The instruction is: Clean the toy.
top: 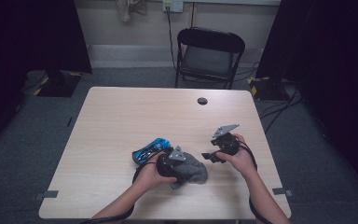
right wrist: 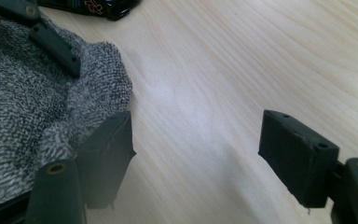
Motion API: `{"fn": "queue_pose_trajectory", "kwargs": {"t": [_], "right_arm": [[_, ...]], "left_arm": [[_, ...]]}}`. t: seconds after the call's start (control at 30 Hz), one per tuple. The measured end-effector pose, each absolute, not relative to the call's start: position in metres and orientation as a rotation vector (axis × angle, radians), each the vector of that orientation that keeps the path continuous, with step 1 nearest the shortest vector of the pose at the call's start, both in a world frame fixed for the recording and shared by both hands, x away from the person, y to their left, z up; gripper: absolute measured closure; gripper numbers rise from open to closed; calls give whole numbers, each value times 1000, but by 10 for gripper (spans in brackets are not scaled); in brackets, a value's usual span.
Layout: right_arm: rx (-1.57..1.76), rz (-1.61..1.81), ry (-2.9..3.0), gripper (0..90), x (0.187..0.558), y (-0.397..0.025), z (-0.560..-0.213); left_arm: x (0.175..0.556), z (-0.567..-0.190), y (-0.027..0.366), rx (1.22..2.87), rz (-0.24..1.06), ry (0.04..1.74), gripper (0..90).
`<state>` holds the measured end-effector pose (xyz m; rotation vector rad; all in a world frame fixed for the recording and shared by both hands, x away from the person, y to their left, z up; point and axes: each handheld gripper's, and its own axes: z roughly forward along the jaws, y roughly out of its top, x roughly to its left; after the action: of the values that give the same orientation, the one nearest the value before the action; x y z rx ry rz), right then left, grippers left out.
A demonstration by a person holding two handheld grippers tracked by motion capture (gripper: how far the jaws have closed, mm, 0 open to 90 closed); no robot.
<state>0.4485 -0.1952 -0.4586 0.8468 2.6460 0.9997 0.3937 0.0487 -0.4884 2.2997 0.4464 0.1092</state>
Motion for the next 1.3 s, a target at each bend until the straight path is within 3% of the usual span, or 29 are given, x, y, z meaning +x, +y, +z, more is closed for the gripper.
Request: {"fn": "queue_pose_trajectory", "kwargs": {"t": [0.03, 0.1, 0.2, 0.63, 1.07, 1.3], "right_arm": [[843, 1000, 2649, 259, 449, -194, -459], [838, 1004, 2650, 259, 450, -191, -459], [829, 1007, 2676, 264, 450, -185, -459], [716, 1039, 2689, 262, 451, -141, -442], [658, 1045, 2679, 244, 453, -74, -437], [636, 1040, 2696, 230, 456, -39, -446]], "left_arm": [[393, -488, 49, 2300, 111, 445, 481], [392, -485, 51, 2318, 112, 446, 608], [390, -479, 58, 2321, 75, 491, 692], [374, -428, 141, 2189, 70, 613, 709], [355, -420, 240, 2150, 237, 810, 708], [355, -451, 265, 2198, 217, 914, 706]]}}
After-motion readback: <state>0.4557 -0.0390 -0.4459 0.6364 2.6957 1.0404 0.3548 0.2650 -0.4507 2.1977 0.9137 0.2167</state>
